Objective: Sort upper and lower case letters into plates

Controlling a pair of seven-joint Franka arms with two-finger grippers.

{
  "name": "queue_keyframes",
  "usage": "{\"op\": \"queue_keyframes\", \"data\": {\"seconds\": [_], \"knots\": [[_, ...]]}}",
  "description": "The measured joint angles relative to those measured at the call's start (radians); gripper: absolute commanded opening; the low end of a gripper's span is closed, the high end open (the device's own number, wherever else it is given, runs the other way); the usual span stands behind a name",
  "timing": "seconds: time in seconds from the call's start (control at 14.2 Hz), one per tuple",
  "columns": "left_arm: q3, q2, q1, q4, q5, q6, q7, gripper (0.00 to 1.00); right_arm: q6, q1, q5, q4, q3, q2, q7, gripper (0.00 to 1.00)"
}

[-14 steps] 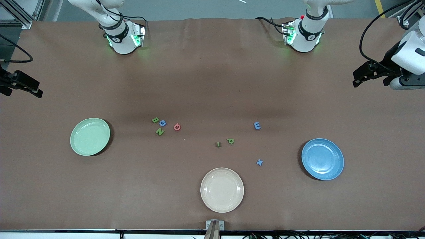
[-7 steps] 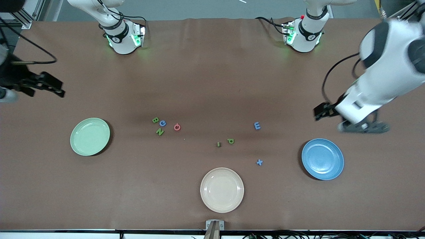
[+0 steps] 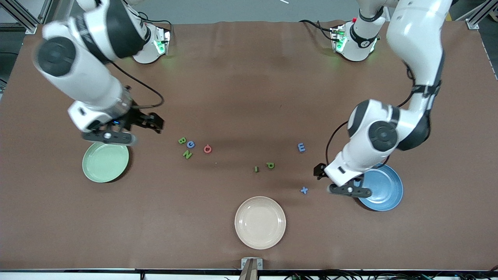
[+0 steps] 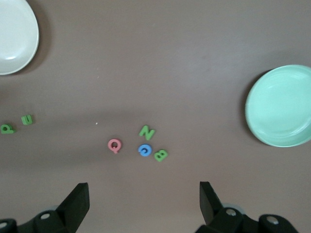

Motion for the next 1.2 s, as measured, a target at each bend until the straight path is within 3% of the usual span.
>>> {"op": "queue_keyframes", "data": {"seconds": [0.28,0.77,0.98,1.2], "knots": [[0.000,0.141,-0.044,0.032,0.057,0.159,0.013,0.94,0.137,0.107,0.000,-0.076,0.000,0.091,0.142,1.00],[0.004,0.236,-0.073,0.064,0.098,0.173,0.063,0.66,0.298,0.153,0.000,-0.087,-0.005,0.248,0.183,1.00],[0.004,0.256,-0.079,0.069,0.098,0.180,0.064,0.56,0.509,0.157,0.001,-0.173,-0.005,0.301,0.181,1.00],[0.005,0.257,-0.079,0.073,0.098,0.188,0.064,0.21,0.638,0.182,0.001,-0.237,-0.004,0.356,0.180,1.00]]}}
